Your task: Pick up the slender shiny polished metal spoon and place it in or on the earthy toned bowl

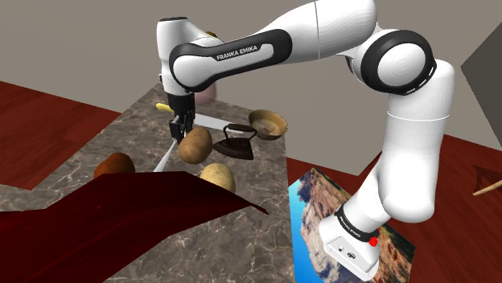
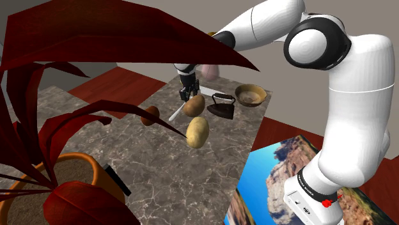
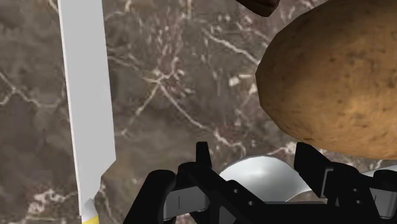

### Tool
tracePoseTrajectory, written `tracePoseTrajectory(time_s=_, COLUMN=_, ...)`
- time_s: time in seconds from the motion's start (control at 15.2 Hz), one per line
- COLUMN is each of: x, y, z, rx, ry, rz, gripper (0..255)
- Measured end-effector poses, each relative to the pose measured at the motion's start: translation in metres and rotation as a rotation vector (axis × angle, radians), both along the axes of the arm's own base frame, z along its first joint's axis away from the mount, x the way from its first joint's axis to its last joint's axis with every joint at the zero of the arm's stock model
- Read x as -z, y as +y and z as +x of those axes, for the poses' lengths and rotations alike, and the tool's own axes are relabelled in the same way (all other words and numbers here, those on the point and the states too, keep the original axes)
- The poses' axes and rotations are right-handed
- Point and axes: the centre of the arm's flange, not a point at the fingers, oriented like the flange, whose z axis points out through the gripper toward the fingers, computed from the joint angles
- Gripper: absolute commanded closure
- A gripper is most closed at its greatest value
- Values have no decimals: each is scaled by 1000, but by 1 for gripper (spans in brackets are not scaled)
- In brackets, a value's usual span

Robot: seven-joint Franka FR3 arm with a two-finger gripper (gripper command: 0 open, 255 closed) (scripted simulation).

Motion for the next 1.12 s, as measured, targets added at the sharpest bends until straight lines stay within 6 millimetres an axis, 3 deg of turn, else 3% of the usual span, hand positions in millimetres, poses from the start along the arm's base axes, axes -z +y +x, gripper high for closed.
tracePoseTrajectory(time_s=0.4, x=-2, y=0, z=-1, rx=0, ry=0, rz=0, gripper=255)
tracePoseTrajectory(time_s=1.12, x=-58, y=0, z=1, rx=0, ry=0, rz=0, gripper=255)
